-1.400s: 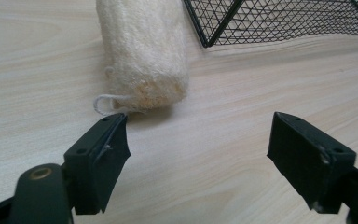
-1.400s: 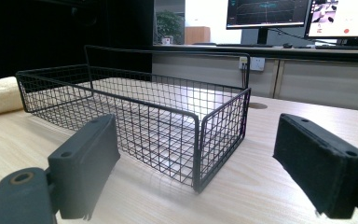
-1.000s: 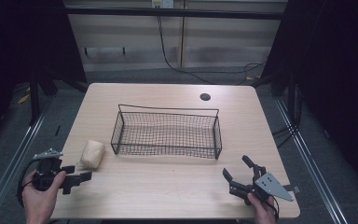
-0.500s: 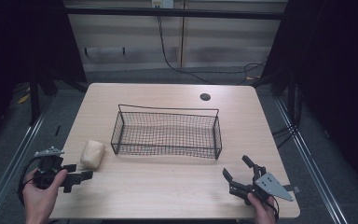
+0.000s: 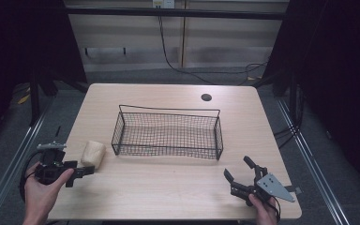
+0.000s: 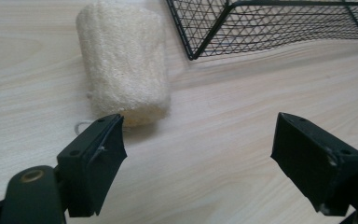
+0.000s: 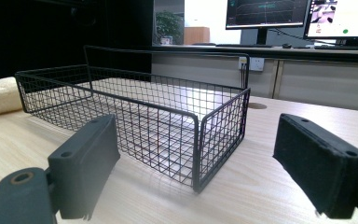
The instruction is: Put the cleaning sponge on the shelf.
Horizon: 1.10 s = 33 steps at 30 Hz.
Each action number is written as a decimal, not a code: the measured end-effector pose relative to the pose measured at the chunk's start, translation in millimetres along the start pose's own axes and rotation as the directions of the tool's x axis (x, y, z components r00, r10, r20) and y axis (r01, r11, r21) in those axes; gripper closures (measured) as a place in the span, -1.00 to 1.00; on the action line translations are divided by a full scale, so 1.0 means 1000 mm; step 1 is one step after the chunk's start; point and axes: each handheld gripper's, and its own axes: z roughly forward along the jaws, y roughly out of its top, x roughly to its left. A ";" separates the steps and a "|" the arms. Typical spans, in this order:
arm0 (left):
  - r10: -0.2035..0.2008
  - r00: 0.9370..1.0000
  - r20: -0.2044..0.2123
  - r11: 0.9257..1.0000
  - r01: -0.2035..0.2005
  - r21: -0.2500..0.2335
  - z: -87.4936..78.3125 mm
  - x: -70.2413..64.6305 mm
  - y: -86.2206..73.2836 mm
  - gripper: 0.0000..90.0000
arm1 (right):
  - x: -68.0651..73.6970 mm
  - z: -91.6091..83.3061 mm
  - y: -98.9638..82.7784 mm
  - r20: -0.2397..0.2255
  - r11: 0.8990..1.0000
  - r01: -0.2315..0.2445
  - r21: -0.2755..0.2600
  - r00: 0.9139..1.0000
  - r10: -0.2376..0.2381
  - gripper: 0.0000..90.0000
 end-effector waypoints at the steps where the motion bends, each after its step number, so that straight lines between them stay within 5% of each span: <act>1: 0.000 1.000 0.000 1.000 0.000 0.000 0.000 0.000 0.000 -0.62 | 0.000 0.000 0.000 0.000 1.000 0.000 0.000 1.000 0.000 -0.71; 13: 0.040 0.999 -0.002 0.995 -0.040 0.086 0.008 0.007 0.021 -0.57 | 0.000 0.000 0.000 0.001 1.000 0.000 0.000 1.000 0.000 -0.71; 18: 0.026 1.000 -0.011 0.995 -0.025 0.096 0.011 0.008 0.027 -0.56 | 0.000 0.000 0.000 0.001 1.000 -0.001 0.000 1.000 0.001 -0.70; 27: 0.038 0.997 -0.066 0.980 -0.025 0.199 0.024 0.013 0.044 -0.55 | 0.000 0.000 0.000 -0.001 1.000 -0.001 0.002 1.000 0.001 -0.70; 33: 0.008 0.997 -0.073 0.972 0.009 0.233 0.029 0.017 0.053 -0.50 | 0.000 0.000 0.000 -0.002 1.000 0.000 0.002 1.000 0.000 -0.70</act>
